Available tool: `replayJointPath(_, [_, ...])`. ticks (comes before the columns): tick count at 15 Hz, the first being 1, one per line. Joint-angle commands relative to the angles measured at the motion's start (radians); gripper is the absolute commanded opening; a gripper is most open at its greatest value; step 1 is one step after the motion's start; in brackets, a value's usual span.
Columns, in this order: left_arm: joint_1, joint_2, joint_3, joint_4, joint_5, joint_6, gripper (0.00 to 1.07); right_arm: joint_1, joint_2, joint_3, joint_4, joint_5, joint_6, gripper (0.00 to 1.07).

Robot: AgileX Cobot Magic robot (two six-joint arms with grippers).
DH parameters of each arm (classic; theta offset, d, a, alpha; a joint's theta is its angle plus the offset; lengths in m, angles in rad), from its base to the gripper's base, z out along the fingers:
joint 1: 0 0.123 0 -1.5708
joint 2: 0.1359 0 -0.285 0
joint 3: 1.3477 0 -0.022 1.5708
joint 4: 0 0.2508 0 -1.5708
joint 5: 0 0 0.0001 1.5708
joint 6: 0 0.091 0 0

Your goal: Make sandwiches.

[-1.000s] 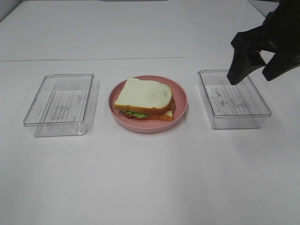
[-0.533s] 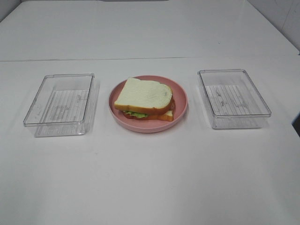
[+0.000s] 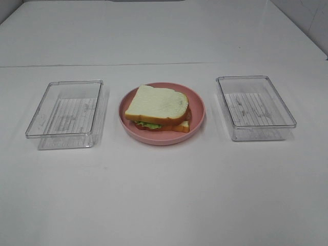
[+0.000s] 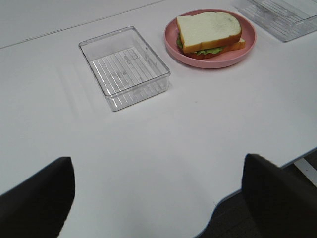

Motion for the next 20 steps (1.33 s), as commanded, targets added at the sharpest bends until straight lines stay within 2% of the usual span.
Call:
replayJointPath(1, [0.002,-0.023,0.001,-0.027,-0.010,0.028,0.87,0.000,-0.119,0.013,-0.014,-0.051,0.016,0.75])
replayJointPath(3, [0.002,-0.023,0.001,-0.039,-0.009,0.042,0.87,0.000,-0.205,0.036,-0.019,-0.094,0.013,0.75])
replayJointPath(18, [0.002,-0.023,0.001,-0.039,-0.009,0.037,0.87,-0.003,-0.203,0.048,-0.028,-0.114,0.010,0.75])
replayJointPath(20, [0.034,-0.023,0.001,-0.039,-0.009,0.036,0.87,-0.131,-0.208,0.048,-0.016,-0.114,0.010,0.75])
